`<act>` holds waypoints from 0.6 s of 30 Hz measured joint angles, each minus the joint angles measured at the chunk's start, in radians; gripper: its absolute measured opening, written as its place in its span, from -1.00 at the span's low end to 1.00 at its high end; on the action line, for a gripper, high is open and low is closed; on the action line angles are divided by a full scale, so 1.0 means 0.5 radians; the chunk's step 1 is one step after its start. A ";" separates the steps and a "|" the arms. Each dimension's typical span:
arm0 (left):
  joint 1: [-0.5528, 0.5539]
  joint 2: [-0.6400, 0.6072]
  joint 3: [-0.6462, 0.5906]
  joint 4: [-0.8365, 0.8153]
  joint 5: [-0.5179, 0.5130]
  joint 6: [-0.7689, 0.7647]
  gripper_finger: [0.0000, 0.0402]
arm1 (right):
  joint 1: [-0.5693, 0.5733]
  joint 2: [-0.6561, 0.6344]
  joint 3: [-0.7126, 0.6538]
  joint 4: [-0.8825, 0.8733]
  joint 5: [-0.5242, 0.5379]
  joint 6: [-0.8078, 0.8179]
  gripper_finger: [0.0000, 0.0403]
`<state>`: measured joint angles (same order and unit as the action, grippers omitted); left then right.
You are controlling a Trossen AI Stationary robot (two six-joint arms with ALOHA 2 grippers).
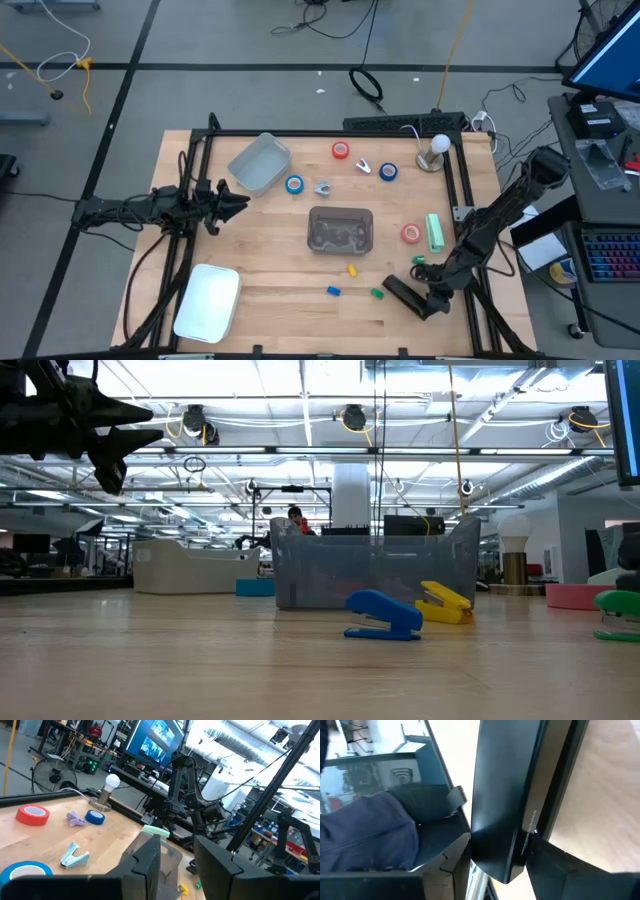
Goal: Pick and place Stapler, Stapler remover, tape
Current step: Put the large black stapler into the gray bin
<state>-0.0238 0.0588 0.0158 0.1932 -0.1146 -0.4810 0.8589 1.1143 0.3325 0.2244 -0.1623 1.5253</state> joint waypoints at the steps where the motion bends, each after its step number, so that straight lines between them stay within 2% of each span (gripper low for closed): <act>1: 0.000 0.000 0.000 0.006 0.000 0.000 -0.41 | 0.000 -0.015 0.000 0.003 0.000 0.000 -0.26; 7: 0.000 0.000 0.000 0.158 0.000 0.000 -0.41 | 0.000 -0.105 0.000 0.006 0.002 -0.003 -0.26; 18: 0.000 0.000 0.000 0.633 -0.002 0.010 -0.41 | 0.000 -0.156 0.000 0.007 0.008 -0.089 -0.26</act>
<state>-0.0238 0.0589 0.0158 0.5099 -0.1156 -0.4761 0.8589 1.0362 0.3325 0.2282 -0.1581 1.4807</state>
